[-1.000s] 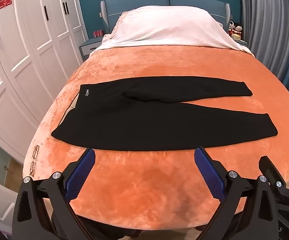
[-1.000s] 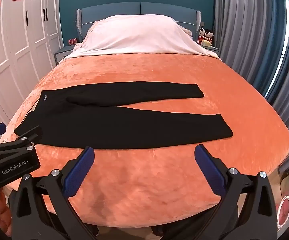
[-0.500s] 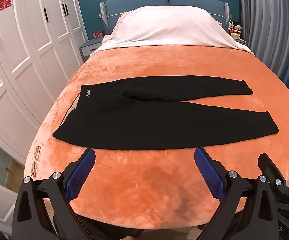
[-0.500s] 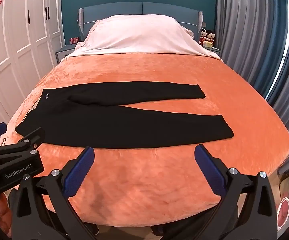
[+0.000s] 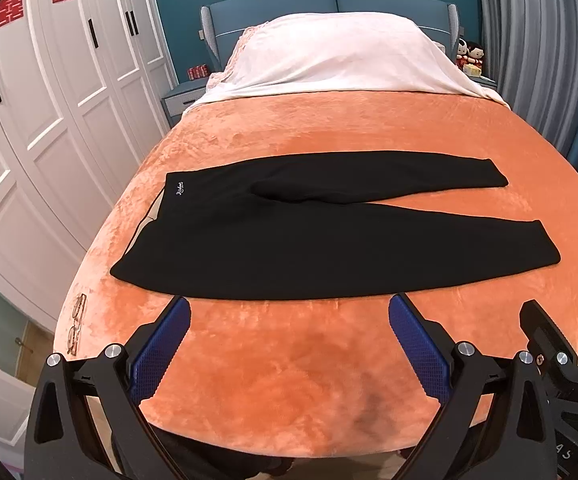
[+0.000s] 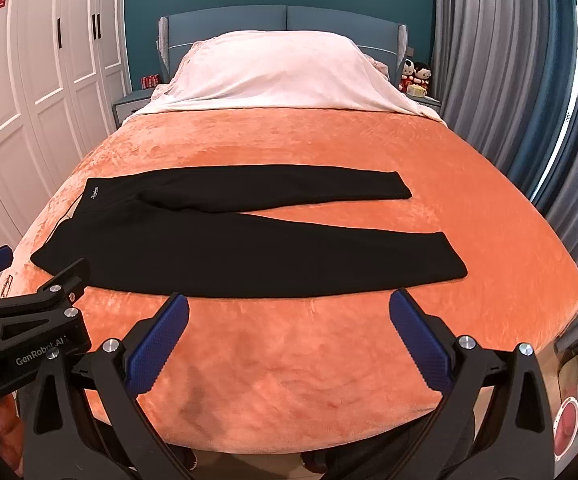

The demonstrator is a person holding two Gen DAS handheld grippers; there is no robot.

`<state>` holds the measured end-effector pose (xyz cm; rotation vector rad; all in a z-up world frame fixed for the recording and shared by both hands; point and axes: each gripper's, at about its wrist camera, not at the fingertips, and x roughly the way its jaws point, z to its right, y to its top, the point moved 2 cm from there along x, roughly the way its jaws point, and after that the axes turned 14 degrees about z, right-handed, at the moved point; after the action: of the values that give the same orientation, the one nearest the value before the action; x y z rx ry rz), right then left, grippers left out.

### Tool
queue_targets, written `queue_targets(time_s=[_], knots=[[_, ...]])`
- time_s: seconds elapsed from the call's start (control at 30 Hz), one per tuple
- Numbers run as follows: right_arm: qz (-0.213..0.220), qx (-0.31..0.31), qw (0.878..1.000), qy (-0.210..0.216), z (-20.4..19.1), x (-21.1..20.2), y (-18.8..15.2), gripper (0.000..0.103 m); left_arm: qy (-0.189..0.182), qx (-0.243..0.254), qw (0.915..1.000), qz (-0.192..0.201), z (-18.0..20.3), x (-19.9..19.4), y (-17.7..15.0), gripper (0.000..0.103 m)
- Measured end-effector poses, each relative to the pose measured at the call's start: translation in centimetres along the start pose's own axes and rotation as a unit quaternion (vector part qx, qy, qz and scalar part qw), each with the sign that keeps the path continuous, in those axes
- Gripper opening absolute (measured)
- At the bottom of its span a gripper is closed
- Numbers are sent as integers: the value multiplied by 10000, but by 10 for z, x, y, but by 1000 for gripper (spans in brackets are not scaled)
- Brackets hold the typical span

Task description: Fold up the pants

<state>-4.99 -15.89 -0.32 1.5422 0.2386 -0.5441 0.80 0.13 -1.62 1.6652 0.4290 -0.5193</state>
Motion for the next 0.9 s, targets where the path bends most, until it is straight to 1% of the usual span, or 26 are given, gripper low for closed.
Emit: queue_targets(time_s=[0.9], knots=[[-8,11,10000,9,-2,-2,1,98,19,26,10000,-1,-1,-1,1,98]])
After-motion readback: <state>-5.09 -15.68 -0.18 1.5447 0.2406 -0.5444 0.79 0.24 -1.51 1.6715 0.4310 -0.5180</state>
